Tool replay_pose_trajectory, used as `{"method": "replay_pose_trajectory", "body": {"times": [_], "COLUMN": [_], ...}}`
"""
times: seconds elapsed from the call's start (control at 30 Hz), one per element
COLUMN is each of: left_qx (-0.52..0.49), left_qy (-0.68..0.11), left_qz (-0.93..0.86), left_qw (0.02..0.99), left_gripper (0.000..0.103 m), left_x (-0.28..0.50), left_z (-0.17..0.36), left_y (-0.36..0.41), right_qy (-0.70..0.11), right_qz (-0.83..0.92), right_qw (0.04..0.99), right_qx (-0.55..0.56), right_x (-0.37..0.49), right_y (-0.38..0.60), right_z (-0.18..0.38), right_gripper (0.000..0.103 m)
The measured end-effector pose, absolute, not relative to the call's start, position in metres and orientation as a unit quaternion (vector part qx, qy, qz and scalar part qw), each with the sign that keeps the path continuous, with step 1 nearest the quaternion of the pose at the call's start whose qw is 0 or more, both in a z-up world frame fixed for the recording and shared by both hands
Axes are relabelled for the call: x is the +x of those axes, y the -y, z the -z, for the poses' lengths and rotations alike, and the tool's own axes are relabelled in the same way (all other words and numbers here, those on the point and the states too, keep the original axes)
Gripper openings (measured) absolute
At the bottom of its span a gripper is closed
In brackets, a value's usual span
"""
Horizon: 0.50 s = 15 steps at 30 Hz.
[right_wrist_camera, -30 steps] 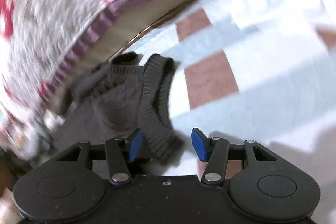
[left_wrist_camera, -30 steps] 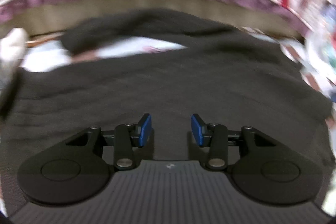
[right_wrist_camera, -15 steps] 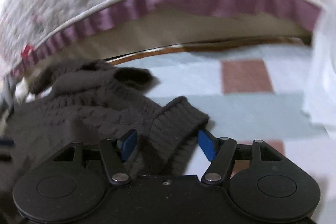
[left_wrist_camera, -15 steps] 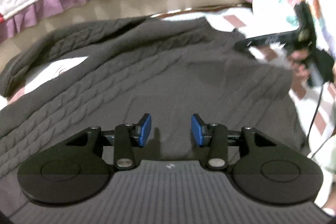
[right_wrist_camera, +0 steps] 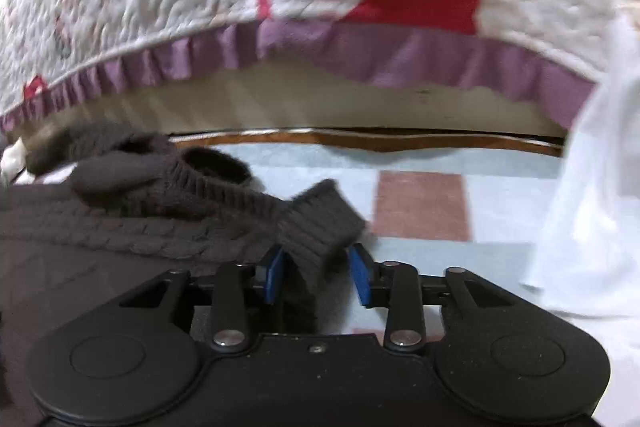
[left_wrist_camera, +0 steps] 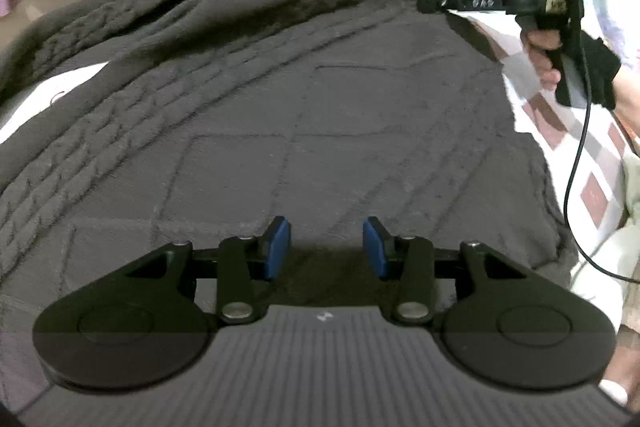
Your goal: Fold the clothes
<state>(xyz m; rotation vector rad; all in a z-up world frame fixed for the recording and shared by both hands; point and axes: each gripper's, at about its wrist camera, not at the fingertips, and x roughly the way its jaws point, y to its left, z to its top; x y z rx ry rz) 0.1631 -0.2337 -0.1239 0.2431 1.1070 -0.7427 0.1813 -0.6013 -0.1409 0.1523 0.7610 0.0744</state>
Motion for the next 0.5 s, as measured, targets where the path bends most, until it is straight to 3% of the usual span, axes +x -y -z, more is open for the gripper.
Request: {"method": "replay_pose_trajectory", "body": {"times": [0.1, 0.33, 0.5], "left_qx": [0.091, 0.05, 0.018], "left_qy": [-0.513, -0.525, -0.53], "left_qz": [0.337, 0.3, 0.309], "left_qw": [0.784, 0.795, 0.789], "left_gripper": [0.041, 0.041, 0.052], "left_x": [0.156, 0.141, 0.122], "left_z": [0.121, 0.105, 0.088], "left_y": [0.223, 0.187, 0.163], "right_qy": [-0.379, -0.426, -0.48], "right_qz": [0.014, -0.049, -0.078], "right_qw": [0.924, 0.863, 0.816], "right_qx": [0.045, 0.269, 0.313], "right_x": [0.159, 0.088, 0.053], "right_y": [0.613, 0.633, 0.611], "right_z": [0.114, 0.113, 0.123], "right_gripper": [0.05, 0.054, 0.054]}}
